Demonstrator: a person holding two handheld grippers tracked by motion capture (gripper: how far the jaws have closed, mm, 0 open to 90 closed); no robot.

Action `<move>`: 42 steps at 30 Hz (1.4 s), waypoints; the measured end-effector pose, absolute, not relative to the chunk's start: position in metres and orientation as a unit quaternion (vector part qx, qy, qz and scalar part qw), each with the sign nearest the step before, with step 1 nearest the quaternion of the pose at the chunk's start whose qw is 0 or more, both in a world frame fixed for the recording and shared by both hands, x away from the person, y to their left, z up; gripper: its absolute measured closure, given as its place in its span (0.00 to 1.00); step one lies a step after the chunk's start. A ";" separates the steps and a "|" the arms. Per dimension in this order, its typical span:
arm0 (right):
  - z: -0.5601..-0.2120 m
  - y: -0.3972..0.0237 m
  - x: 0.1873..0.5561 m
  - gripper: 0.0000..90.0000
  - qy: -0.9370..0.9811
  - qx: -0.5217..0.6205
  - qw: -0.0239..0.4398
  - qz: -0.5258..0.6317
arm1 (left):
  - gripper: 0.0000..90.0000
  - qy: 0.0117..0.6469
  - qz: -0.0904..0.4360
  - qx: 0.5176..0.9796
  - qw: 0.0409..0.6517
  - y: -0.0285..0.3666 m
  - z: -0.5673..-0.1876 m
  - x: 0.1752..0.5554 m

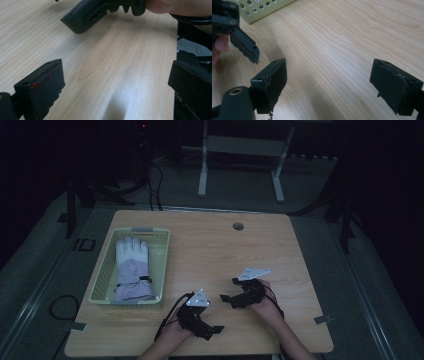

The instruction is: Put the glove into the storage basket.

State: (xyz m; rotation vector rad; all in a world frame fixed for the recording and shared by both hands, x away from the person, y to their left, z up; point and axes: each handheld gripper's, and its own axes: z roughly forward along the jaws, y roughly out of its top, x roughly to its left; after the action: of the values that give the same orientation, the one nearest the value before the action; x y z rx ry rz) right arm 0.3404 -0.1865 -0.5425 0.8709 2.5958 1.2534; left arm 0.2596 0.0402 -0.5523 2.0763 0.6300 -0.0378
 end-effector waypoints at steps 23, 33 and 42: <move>-0.555 -0.236 0.317 0.16 0.851 0.316 0.079 0.411 | 0.01 0.232 -0.013 0.859 0.455 0.026 -0.564 0.253; -0.559 -0.246 0.314 0.16 0.844 0.320 0.094 0.420 | 0.01 0.225 -0.005 0.861 0.456 0.026 -0.564 0.248; -0.560 -0.247 0.315 0.16 0.843 0.322 0.094 0.420 | 0.01 0.219 -0.023 0.856 0.468 0.028 -0.567 0.247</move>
State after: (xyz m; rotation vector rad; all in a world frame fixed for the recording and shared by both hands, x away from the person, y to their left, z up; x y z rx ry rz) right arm 0.3147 -0.2470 -0.5600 0.9537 2.5013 1.2455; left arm 0.2471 0.0284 -0.5674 2.0989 0.5371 -0.0552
